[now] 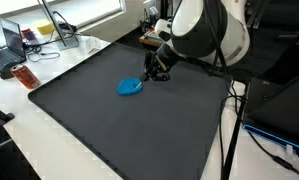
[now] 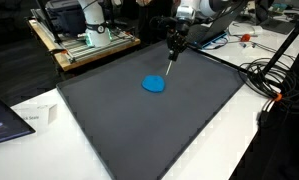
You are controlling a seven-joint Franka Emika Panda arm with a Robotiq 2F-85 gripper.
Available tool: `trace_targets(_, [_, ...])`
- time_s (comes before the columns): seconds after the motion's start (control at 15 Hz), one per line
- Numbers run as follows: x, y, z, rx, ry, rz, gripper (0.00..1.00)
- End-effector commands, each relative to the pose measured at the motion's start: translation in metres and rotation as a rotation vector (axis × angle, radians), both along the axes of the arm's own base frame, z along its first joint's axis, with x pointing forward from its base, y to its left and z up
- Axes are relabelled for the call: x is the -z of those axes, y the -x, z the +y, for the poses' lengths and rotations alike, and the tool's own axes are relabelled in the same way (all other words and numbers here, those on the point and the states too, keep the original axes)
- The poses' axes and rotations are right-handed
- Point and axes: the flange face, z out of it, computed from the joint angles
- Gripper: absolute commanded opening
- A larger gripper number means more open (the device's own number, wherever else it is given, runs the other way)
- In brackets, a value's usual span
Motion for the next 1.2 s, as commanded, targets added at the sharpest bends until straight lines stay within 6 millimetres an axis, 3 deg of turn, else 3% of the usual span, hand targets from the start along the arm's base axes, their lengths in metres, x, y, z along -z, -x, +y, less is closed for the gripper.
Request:
trace_targets(0.0, [0.008, -0.002, -0.002, 0.01, 0.04, 0.015, 0.03])
trace_targets(0.27, [0.006, -0.003, -0.006, 0.007, 0.032, 0.027, 0.03])
trace_targets(1.13, [-0.042, -0.021, -0.04, -0.004, -0.096, 0.064, 0.03])
